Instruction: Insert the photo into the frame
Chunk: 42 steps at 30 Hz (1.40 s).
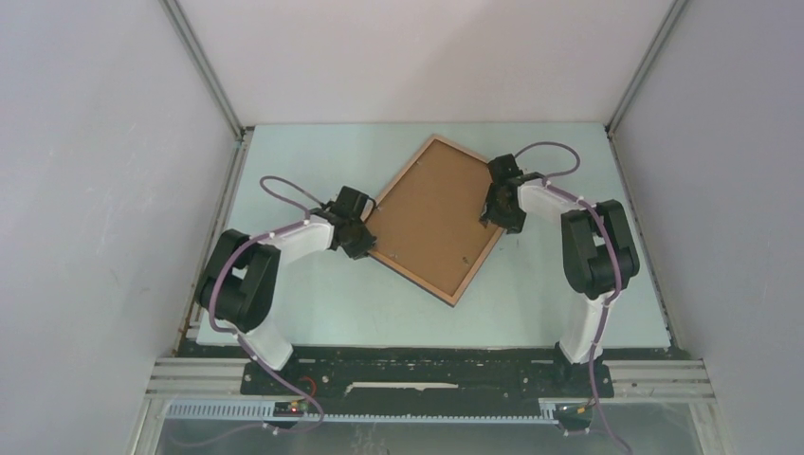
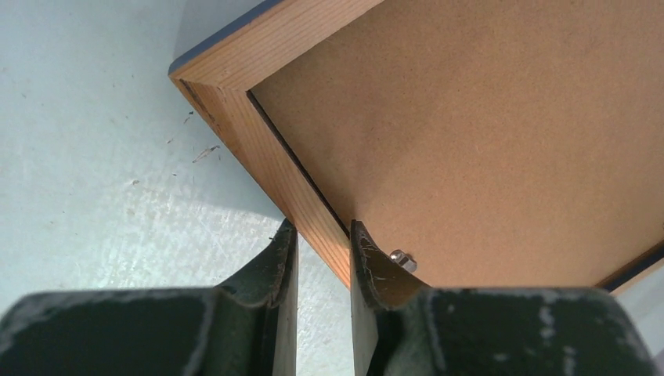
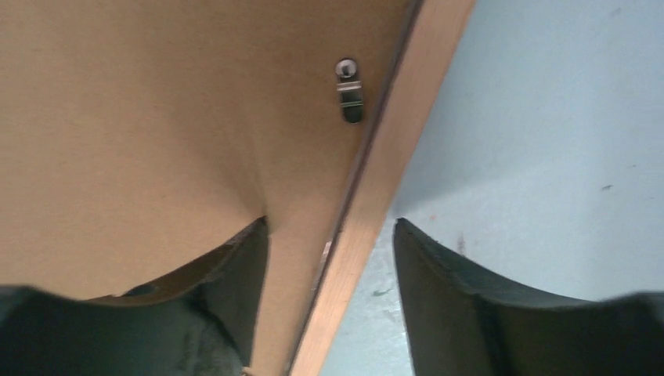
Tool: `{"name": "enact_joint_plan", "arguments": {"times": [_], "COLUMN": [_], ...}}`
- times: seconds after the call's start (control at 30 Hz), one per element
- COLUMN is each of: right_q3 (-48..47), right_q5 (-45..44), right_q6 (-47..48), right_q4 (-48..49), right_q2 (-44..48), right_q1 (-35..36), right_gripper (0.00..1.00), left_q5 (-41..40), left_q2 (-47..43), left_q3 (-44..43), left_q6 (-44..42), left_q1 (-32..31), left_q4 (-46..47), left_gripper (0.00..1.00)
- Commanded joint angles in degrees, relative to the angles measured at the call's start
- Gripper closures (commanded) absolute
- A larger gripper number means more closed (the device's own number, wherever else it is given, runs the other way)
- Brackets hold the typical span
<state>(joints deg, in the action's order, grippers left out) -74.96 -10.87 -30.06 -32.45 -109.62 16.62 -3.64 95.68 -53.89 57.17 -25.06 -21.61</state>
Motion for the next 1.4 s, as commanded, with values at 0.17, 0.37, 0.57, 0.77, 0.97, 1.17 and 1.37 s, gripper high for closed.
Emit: {"name": "enact_joint_plan", "arguments": {"times": [0.17, 0.37, 0.57, 0.77, 0.97, 1.17, 1.37], "right_q3": [7.0, 18.0, 26.9, 26.8, 12.7, 0.4, -7.2], "right_q5": [-2.0, 2.8, 6.8, 7.4, 9.9, 30.5, 34.8], "right_q6": [-1.2, -2.9, -4.5, 1.3, 8.1, 2.6, -4.0], "right_q4": [0.6, 5.1, 9.9, 14.1, 13.2, 23.5, 31.6], "right_q2": [4.6, 11.5, 19.4, 26.3, 25.5, 9.5, -3.4], "right_q1": [-0.7, 0.5, 4.7, 8.4, 10.0, 13.1, 14.7], "right_gripper": [0.51, 0.61, 0.62, 0.54, 0.34, 0.35, 0.51], "left_q5": [-7.3, -5.0, 3.1, 14.3, 26.9, 27.3, 25.4], "left_q2": [2.2, 5.5, 10.4, 13.3, 15.8, 17.1, 18.8], "left_q3": [-0.7, -7.7, -15.6, -17.4, -16.6, -19.3, -21.1], "left_q6": [-14.9, -16.6, -20.9, -23.0, -20.9, -23.8, -27.2], "left_q1": [2.2, 4.7, 7.2, 8.2, 10.5, 10.4, 10.5], "left_q4": [-4.7, -4.1, -3.7, 0.2, 4.5, 2.4, -0.5], "left_gripper": [1.00, 1.00, 1.00, 1.00, 1.00, 1.00, 1.00]}}
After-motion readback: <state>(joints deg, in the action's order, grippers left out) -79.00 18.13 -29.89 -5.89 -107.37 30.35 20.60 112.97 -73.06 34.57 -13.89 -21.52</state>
